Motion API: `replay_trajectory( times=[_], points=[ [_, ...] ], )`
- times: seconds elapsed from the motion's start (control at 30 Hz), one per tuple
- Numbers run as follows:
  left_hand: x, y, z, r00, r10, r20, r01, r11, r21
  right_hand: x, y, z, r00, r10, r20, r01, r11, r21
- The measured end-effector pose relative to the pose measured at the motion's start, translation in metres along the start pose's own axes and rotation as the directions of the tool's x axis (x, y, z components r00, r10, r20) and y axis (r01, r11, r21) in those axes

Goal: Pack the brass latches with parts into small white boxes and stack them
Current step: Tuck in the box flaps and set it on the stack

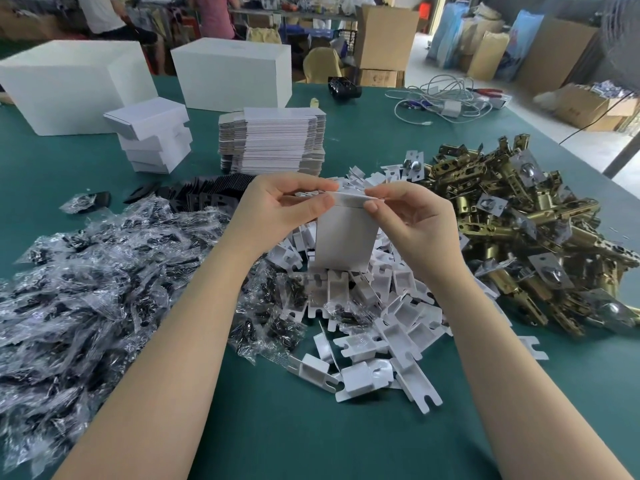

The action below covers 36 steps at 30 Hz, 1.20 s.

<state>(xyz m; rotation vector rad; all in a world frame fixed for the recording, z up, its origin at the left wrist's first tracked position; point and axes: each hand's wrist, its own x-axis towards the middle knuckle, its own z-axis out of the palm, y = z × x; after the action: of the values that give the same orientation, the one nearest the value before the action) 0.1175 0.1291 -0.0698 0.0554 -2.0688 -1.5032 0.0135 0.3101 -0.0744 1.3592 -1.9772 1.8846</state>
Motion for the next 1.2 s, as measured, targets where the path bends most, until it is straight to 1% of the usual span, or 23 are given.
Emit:
replay_trajectory(
  times=[0.07, 0.1, 0.13, 0.23, 0.3, 0.43, 0.7, 0.8, 0.9, 1.03, 1.1, 1.13, 1.2],
  points=[
    [0.001, -0.001, -0.001, 1.000, 0.004, 0.007, -0.004, 1.000, 0.005, 0.000, 0.000, 0.003, 0.996, -0.081, -0.035, 0.077, 0.991, -0.106],
    [0.001, -0.001, -0.001, 1.000, 0.003, 0.008, -0.003, 1.000, 0.011, -0.001, 0.000, 0.005, 0.995, -0.091, -0.052, 0.084, 0.988, -0.127],
    [0.002, -0.002, 0.000, 1.000, 0.002, 0.008, -0.002, 1.000, 0.015, -0.001, 0.000, 0.007, 0.995, -0.069, -0.072, 0.061, 0.991, -0.117],
    [0.001, -0.002, 0.001, 1.000, 0.004, 0.002, -0.004, 1.000, 0.009, -0.001, 0.001, 0.007, 0.994, 0.050, -0.097, -0.047, 0.998, 0.036],
    [0.001, -0.004, 0.001, 1.000, 0.003, -0.009, -0.003, 1.000, -0.006, -0.001, 0.001, 0.004, 0.995, 0.057, -0.086, -0.050, 0.995, 0.081],
    [0.000, -0.007, 0.002, 1.000, 0.005, -0.022, -0.006, 0.999, -0.040, -0.001, 0.002, 0.001, 0.997, 0.037, -0.070, -0.032, 0.996, 0.082],
    [0.000, -0.001, 0.001, 0.999, 0.033, 0.010, -0.033, 0.999, -0.028, -0.001, 0.002, -0.001, 0.999, -0.018, -0.044, 0.017, 1.000, -0.023],
    [-0.001, -0.002, 0.001, 0.999, 0.032, 0.020, -0.031, 0.998, -0.053, -0.002, 0.004, 0.001, 0.993, -0.111, -0.025, 0.106, 0.983, -0.150],
    [-0.002, -0.004, -0.001, 0.999, 0.040, 0.033, -0.039, 0.998, -0.049, -0.002, 0.005, 0.001, 0.989, -0.147, -0.024, 0.140, 0.971, -0.194],
    [-0.001, -0.006, 0.005, 0.998, 0.060, 0.030, -0.059, 0.998, -0.023, -0.003, 0.010, 0.000, 0.977, -0.207, 0.044, 0.210, 0.930, -0.302],
    [-0.001, -0.007, 0.008, 0.997, 0.065, 0.037, -0.065, 0.998, 0.008, -0.004, 0.011, 0.002, 0.982, -0.184, 0.052, 0.191, 0.938, -0.289],
    [-0.001, -0.007, 0.010, 0.996, 0.070, 0.046, -0.073, 0.996, 0.054, -0.005, 0.012, 0.004, 0.986, -0.161, 0.039, 0.166, 0.948, -0.271],
    [-0.001, -0.006, 0.011, 0.996, 0.057, 0.069, -0.065, 0.989, 0.132, -0.007, 0.013, 0.007, 0.996, -0.085, -0.012, 0.082, 0.982, -0.171]
  ],
)
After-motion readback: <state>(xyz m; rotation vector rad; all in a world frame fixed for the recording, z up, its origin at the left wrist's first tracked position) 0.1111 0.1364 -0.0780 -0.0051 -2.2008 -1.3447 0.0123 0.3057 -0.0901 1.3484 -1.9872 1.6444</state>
